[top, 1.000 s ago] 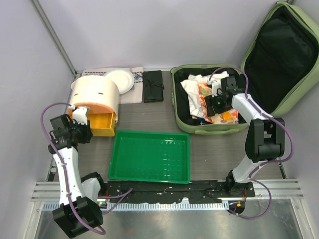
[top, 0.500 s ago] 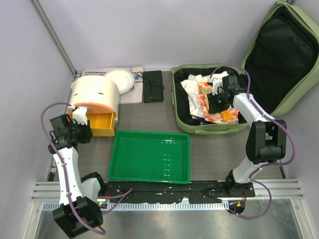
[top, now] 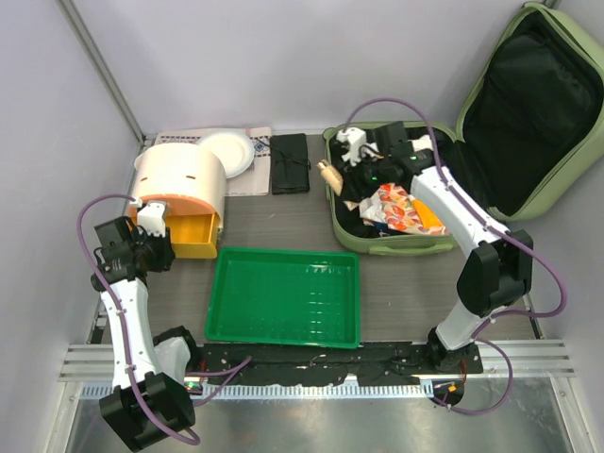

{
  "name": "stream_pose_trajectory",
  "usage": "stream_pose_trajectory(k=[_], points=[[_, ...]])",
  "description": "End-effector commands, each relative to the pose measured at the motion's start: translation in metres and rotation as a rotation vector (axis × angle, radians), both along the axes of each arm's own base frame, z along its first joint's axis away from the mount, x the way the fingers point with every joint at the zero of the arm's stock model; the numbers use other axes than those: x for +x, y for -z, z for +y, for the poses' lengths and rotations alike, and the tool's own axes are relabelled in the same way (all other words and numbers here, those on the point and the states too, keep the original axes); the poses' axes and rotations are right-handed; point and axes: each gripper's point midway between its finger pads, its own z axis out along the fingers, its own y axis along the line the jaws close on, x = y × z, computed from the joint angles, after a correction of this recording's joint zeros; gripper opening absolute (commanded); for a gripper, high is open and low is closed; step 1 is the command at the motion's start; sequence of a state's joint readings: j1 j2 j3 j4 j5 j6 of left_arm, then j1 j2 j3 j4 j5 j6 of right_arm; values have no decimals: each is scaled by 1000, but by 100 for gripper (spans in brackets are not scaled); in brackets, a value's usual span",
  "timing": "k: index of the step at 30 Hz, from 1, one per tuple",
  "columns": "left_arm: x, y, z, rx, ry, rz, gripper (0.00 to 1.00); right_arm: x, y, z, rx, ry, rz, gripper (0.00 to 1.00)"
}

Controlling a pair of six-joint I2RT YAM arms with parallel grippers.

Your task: Open, take out, and arrange the luggage

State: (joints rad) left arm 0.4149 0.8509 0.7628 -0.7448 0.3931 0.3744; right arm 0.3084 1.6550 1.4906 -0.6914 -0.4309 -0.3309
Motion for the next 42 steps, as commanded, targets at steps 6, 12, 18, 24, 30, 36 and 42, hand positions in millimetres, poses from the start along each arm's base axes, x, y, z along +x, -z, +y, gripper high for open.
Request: stream_pose_trajectory(k=[6, 12, 18, 24, 30, 36, 42], points=[[2, -6, -5, -15, 28, -11, 0, -39, -88, 169, 238, -373, -210, 22], [2, -6, -4, -18, 23, -13, 0, -66, -99, 251, 326, -484, -195, 21], [2, -6, -5, -17, 24, -15, 0, -86, -89, 289, 322, -550, -184, 21], [2, -7, -5, -13, 24, -21, 0, -93, -74, 313, 309, -571, -157, 21], [2, -7, -5, -16, 25, -22, 0, -98, -69, 333, 308, -574, -168, 21], [2, -8, -6, -15, 27, -28, 0, -99, -65, 346, 326, -569, -187, 23], [1, -8, -6, -17, 27, -27, 0, -104, -57, 350, 326, -574, -173, 23]])
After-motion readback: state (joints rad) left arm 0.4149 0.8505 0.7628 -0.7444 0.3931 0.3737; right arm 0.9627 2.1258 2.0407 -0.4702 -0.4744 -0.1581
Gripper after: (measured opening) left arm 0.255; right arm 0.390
